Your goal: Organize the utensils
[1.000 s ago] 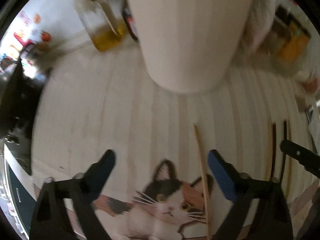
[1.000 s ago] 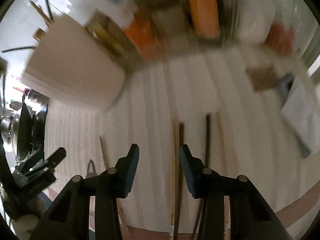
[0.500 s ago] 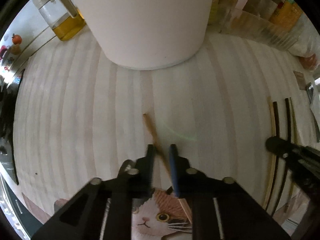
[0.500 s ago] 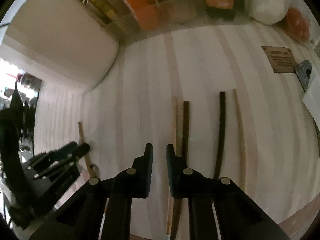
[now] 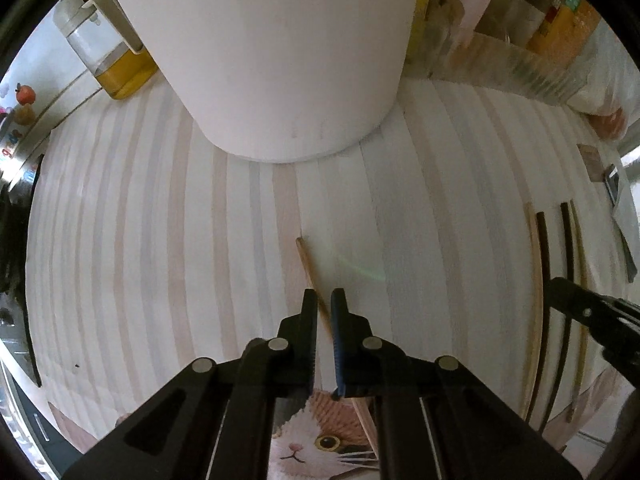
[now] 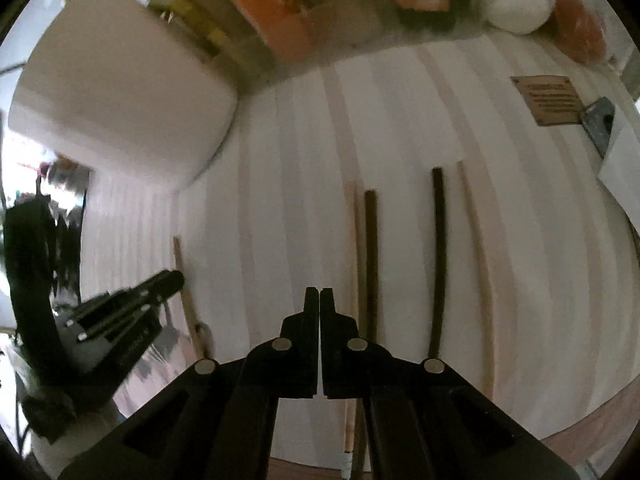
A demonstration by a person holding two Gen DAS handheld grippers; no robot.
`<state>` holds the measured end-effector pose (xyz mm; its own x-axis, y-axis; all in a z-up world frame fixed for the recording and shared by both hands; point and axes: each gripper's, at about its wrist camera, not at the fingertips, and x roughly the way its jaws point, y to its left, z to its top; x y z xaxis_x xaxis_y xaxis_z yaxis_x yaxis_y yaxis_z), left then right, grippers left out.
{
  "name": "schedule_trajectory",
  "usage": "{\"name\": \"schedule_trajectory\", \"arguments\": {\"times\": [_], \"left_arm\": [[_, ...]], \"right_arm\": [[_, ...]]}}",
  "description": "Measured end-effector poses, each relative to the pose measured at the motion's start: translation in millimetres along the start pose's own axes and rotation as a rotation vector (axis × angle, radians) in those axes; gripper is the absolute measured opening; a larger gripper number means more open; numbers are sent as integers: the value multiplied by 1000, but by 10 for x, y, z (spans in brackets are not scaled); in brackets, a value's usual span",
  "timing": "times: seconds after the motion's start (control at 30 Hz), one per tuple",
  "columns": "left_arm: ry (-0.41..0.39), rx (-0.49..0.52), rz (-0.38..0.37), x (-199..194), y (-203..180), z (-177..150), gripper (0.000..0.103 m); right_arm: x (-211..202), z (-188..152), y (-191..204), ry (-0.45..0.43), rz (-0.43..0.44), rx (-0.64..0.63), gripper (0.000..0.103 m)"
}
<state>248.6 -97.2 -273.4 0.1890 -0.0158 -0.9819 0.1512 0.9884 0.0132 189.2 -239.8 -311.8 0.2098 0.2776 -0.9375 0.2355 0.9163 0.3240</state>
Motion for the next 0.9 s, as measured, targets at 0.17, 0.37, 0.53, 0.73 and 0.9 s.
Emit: {"name": "schedule_trajectory", "arguments": {"times": [0.17,0.37,0.53,0.73,0.9], "left_arm": [[9,-60,-66,-178,147,19,13],[25,-115,-74,-274,325,-95,39],[80,-125,-80,-145,290,-232,39],[60,-91,-35,-66,109,-267,35],[23,-36,-22,-104,-112,-244,14]], "right_arm": [[162,8,-28,43,-49,-15,1],[183,-38,9,23,-44,15,1],[99,-47,-59,3,-28,22,1],[33,-1,-136,-7,-28,36,1],[-10,-10,-213,-12,2,49,1]]}}
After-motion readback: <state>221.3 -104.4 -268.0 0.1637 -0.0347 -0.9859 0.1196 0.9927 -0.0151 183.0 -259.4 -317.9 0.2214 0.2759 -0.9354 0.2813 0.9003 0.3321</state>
